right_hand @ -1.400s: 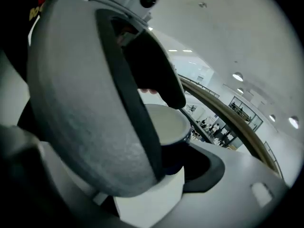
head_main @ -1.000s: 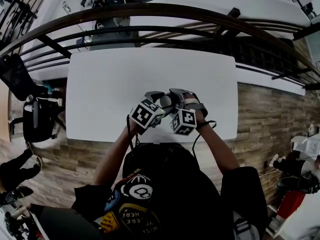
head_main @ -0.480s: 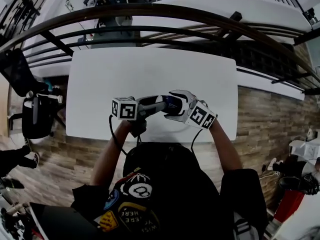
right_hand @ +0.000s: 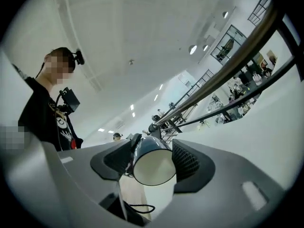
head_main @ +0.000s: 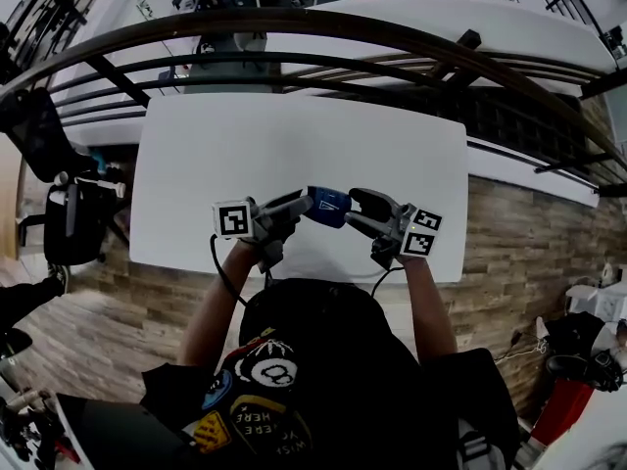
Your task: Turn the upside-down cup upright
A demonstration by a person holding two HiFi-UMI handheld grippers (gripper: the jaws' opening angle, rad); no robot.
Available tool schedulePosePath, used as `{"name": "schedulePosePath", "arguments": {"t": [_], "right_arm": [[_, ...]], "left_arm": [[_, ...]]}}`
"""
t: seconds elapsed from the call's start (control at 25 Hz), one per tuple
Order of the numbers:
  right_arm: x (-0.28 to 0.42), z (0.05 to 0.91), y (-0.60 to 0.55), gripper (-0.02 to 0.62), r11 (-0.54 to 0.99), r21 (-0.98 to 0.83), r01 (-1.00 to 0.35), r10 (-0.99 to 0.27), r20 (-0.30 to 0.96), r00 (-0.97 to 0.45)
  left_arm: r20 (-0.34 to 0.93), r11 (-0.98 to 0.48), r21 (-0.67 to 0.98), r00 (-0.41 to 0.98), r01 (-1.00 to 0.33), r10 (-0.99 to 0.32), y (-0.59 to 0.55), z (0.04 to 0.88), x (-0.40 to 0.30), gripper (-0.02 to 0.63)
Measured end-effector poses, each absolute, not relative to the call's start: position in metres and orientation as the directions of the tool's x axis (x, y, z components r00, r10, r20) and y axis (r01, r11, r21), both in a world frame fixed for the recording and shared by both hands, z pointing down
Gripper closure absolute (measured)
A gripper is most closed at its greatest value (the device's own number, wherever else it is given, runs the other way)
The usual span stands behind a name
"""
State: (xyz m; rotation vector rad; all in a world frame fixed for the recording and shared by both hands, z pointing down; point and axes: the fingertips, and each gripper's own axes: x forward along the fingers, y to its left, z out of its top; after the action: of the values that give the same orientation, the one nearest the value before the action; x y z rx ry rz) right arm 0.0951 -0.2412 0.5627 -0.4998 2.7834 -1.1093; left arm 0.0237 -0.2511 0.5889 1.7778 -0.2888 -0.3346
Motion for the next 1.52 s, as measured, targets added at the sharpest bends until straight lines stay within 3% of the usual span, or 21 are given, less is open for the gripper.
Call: {"name": "schedulePosePath", "arguments": {"t": [0.16,0.32,0.44,0.56,0.64,0.72,0.84,0.92,1.0,1.08,1.2,1.36,1.52], "right_arm": [[0.101,0.581,-0.242,0.357,0.513,-0.827,-0.231,-0.325,0.062,-0.944],[0.090,0.579,-0.227,0.361,0.388,-0.920,-0.047,-0.263,-0.061,-0.963],[0.084,0.569,-0.233,0.512,0.391,-0.919,0.044,-0.302,-0.173,-0.937],[0.083,0.570,-0.235,0.520,0.417,-0.909,0.029,-0.303,-0.169,-0.938],[0.085,0.575,-0.234,0.542,0.443,-0.896,-0.011,-0.297,-0.135,-0.945],[0.090,0.588,-0.242,0.565,0.478,-0.870,-0.119,-0.304,-0.037,-0.952],[0.096,0.630,-0.271,0.568,0.538,-0.775,-0.332,-0.297,0.194,-0.935],[0.095,0.672,-0.294,0.568,0.631,-0.599,-0.492,-0.262,0.432,-0.863],[0.095,0.716,-0.316,0.568,0.776,-0.296,-0.557,-0.228,0.691,-0.686],[0.093,0.749,-0.337,0.568,0.895,-0.014,-0.446,-0.222,0.854,-0.471],[0.079,0.772,-0.363,0.566,0.958,0.146,-0.246,-0.218,0.931,-0.292],[0.054,0.784,-0.383,0.558,0.976,0.162,-0.147,-0.192,0.957,-0.219],[0.036,0.780,-0.391,0.551,0.966,0.196,-0.170,-0.231,0.949,-0.216]], "left_arm": [[-0.103,-0.219,0.976,0.907,0.013,-0.407,-0.253,0.587,0.021,0.311],[-0.123,-0.235,0.972,0.902,0.026,-0.413,-0.255,0.582,0.022,0.312],[-0.111,-0.252,0.968,0.912,0.009,-0.395,-0.253,0.583,0.023,0.313],[-0.088,-0.311,0.949,0.910,-0.047,-0.405,-0.254,0.585,0.022,0.311],[-0.015,-0.372,0.914,0.902,-0.163,-0.432,-0.257,0.593,0.018,0.323],[0.075,-0.379,0.881,0.875,-0.283,-0.478,-0.260,0.606,0.009,0.328],[0.175,-0.323,0.861,0.825,-0.393,-0.537,-0.265,0.627,-0.013,0.414],[0.229,-0.289,0.847,0.797,-0.447,-0.559,-0.260,0.640,-0.027,0.472],[0.278,-0.279,0.821,0.774,-0.499,-0.569,-0.249,0.647,-0.036,0.544],[0.329,-0.290,0.780,0.757,-0.554,-0.564,-0.238,0.652,-0.041,0.601],[0.371,-0.352,0.729,0.770,-0.588,-0.518,-0.220,0.652,-0.041,0.603],[0.420,-0.412,0.670,0.773,-0.617,-0.475,-0.198,0.652,-0.045,0.603],[0.419,-0.405,0.676,0.773,-0.616,-0.476,-0.190,0.655,-0.063,0.603]]}}
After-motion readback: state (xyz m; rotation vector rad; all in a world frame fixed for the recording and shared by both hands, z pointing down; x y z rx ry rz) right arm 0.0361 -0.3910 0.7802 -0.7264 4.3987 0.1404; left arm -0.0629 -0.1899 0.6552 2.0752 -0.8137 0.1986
